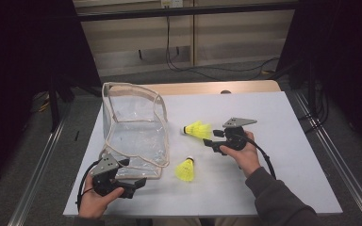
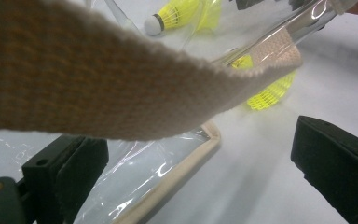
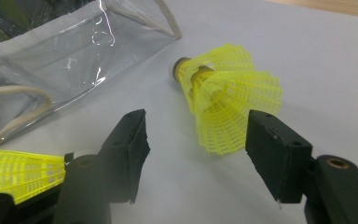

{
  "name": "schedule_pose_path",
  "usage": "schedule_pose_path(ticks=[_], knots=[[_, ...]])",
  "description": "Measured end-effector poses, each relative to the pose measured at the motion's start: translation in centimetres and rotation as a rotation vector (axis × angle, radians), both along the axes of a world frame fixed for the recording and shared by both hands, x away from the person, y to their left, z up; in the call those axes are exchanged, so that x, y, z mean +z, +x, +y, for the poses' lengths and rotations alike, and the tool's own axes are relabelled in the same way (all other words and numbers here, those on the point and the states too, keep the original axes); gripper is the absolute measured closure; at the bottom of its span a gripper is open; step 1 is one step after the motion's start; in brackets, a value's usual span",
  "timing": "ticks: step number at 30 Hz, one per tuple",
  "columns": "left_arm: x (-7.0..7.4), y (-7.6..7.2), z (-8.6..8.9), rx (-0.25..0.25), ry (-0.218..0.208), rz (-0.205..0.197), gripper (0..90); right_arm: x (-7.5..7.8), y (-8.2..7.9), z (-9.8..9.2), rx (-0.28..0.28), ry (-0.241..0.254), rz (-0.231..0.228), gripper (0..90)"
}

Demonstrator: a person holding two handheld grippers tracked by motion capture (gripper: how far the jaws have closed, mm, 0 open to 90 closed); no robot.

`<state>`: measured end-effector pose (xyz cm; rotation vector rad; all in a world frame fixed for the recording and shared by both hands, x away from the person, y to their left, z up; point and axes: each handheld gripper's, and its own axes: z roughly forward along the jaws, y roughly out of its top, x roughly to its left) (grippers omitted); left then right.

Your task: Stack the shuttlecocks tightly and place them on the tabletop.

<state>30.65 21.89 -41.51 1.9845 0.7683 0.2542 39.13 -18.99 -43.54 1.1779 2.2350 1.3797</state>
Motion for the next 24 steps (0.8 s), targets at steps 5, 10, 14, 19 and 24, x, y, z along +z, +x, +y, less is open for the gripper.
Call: schedule_pose_path(ticks=[5,10,14,19,24], knots=[[0.0,0.0,0.0,-0.001,0.001,0.000,3.9,0.1,-0.5,-0.2,-0.002,-0.003,-0.007,32.6],[0.0,0.0,0.0,-0.001,0.000,0.000,3.9,0.2,-1.1,-0.3,0.010,0.010,-0.012,28.6],[0.0,0.0,0.0,-0.001,0.002,-0.001,3.9,0.2,-1.6,-0.4,0.018,0.014,-0.009,25.1],[0.0,0.0,0.0,0.000,0.000,0.000,3.9,0.1,-2.0,-0.5,0.024,0.015,-0.007,21.7],[0.0,0.0,0.0,-0.001,0.001,-0.002,3.9,-0.1,-2.5,-0.7,0.022,0.018,-0.016,19.9]])
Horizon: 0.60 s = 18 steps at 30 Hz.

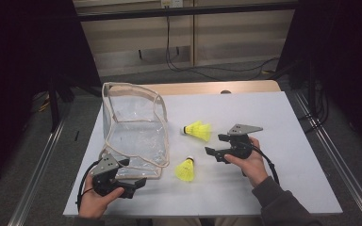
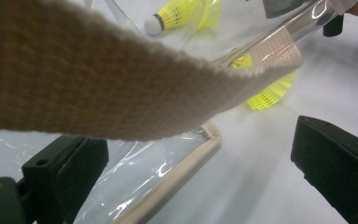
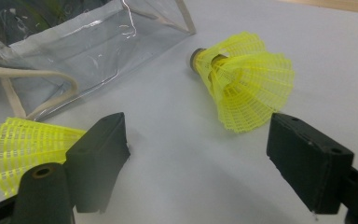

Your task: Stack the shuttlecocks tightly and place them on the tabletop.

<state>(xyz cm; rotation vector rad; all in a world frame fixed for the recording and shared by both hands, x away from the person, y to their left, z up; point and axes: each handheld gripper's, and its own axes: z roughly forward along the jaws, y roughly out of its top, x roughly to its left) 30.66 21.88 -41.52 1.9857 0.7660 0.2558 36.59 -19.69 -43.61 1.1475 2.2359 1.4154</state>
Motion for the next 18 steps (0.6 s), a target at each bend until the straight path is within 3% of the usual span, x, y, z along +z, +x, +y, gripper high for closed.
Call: schedule_pose_path(ticks=[18], knots=[[-0.01,0.00,-0.02,0.001,0.001,-0.001,3.9,0.28,-0.79,-0.10,0.018,-0.003,-0.013,16.6]])
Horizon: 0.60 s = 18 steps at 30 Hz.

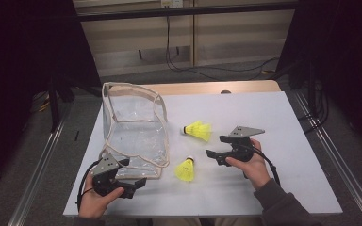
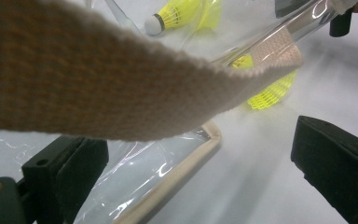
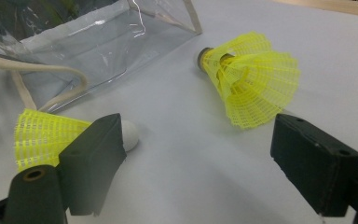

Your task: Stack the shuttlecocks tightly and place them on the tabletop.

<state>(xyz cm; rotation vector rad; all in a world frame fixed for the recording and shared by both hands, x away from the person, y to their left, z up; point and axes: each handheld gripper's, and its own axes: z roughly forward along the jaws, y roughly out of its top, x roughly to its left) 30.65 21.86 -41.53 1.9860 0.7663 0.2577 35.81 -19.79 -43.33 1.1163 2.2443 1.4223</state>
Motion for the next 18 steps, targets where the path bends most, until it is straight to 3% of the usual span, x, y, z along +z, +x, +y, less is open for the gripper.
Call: schedule_pose_path(ticks=[18], knots=[[0.03,0.00,0.01,0.001,0.001,0.002,3.9,0.11,-0.56,0.27,0.022,-0.001,-0.001,15.4]])
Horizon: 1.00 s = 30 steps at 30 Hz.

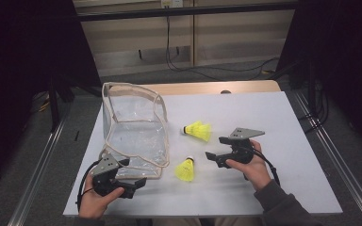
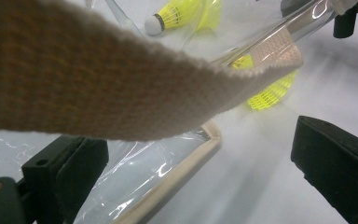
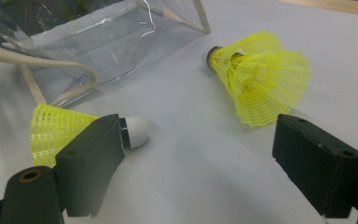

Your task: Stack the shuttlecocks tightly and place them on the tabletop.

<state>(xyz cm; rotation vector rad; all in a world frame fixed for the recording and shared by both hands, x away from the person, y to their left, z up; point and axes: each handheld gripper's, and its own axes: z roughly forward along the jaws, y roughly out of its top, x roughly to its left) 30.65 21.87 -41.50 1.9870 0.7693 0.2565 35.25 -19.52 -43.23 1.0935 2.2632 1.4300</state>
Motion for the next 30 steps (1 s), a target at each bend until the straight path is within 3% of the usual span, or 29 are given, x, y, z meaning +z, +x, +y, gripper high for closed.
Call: schedule_pose_path(ticks=[30], knots=[[0.0,0.0,0.0,0.006,-0.003,0.000,3.9,0.0,-0.6,1.5,0.064,-0.006,0.003,13.5]])
